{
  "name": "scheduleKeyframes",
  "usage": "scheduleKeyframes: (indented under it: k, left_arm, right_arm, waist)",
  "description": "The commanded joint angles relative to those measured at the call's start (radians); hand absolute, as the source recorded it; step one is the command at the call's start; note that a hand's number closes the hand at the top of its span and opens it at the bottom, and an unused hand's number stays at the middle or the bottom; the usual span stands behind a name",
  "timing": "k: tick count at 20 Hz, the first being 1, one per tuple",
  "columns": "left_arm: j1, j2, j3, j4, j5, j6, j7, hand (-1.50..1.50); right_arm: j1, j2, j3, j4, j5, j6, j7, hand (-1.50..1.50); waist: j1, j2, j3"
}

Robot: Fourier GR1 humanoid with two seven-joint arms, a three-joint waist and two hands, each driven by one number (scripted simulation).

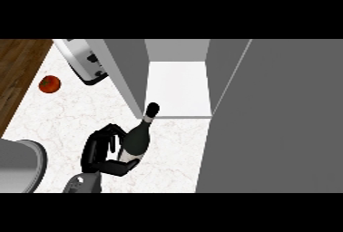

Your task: Pick up the wine, place it into the cabinet and close the cabinet

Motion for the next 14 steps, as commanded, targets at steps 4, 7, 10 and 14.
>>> scheduleKeyframes:
  k: [4, 7, 10, 14]
  left_arm:
    - [0.057, -0.020, -0.122, -0.291, 0.055, 0.099, 0.133, 1.50]
    - [-0.018, -0.020, -0.195, -0.327, 0.135, 0.134, 0.251, 1.50]
    - [0.021, -0.020, -0.257, -0.418, 0.180, 0.144, 0.278, 1.50]
    - [-0.041, -0.020, -0.342, -0.555, 0.232, 0.267, 0.483, 1.50]
  right_arm:
    - [0.012, -0.017, -0.019, -0.125, -0.076, -0.004, 0.112, -1.50]
    - [0.026, -0.007, -0.035, -0.071, -0.080, 0.010, 0.048, -1.50]
    - [0.048, -0.005, -0.049, -0.137, -0.117, 0.004, 0.079, -1.50]
    - [0.063, -0.010, -0.091, -0.091, -0.157, 0.031, 0.032, -1.50]
  waist:
    - [0.004, -0.006, 0.001]
    - [-0.001, -0.001, 0.001]
    - [-0.006, -0.003, 0.001]
    - [-0.008, -0.001, 0.002]
